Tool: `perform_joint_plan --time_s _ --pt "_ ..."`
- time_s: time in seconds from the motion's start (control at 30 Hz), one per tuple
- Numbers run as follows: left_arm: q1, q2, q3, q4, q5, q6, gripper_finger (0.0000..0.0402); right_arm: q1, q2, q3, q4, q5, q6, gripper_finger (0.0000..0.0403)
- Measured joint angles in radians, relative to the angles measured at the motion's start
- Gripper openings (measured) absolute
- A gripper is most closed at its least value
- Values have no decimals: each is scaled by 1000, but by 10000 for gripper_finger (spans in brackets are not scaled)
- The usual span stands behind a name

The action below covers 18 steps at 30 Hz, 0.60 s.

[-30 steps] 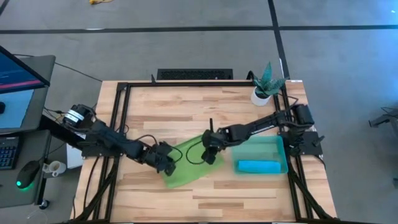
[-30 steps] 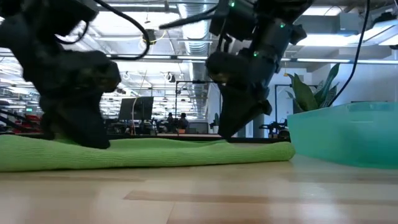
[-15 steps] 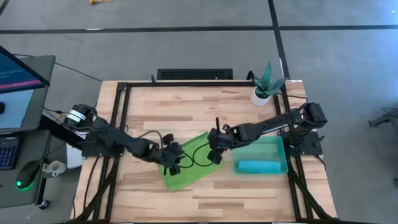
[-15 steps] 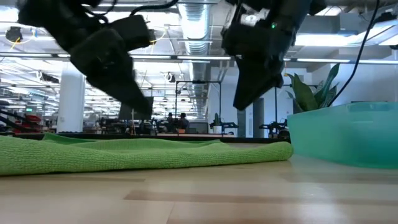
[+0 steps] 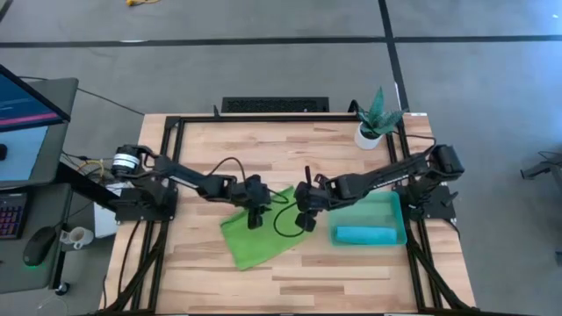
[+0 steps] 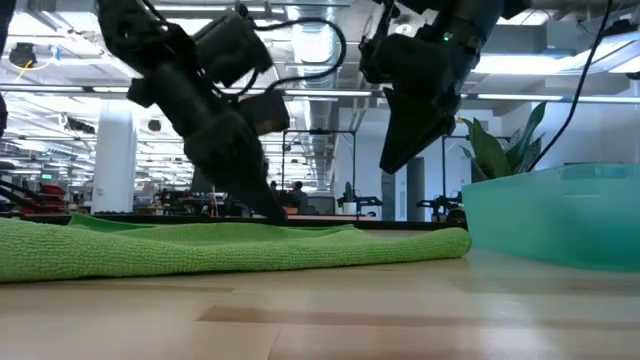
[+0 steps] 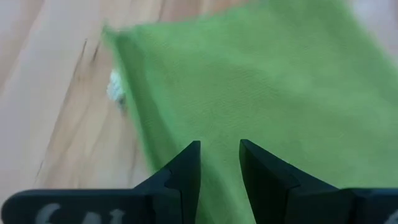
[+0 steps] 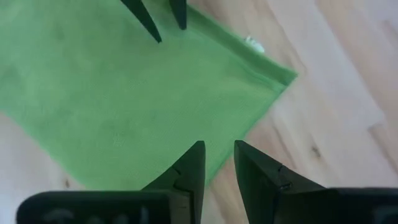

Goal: Roll microfiber towels into tight, uniform cylinder then place into a basket
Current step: Fold the green microfiber towel

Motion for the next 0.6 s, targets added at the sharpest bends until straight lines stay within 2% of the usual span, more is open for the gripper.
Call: perform_joint_plan --time_s 0.13,0.33,0.43,0.6 --pt "43 29 -1 -45 -1 -8 102 -31 -1 0 -10 -1 -15 107" --pt "90 30 6 -135 -32 -161 102 -68 -1 0 -35 0 -15 107" --pt "103 28 7 -203 -138 -259 102 -77 -1 0 -37 0 -15 107" --pt "133 31 5 -276 -385 -469 102 -78 -1 0 -41 0 -21 107"
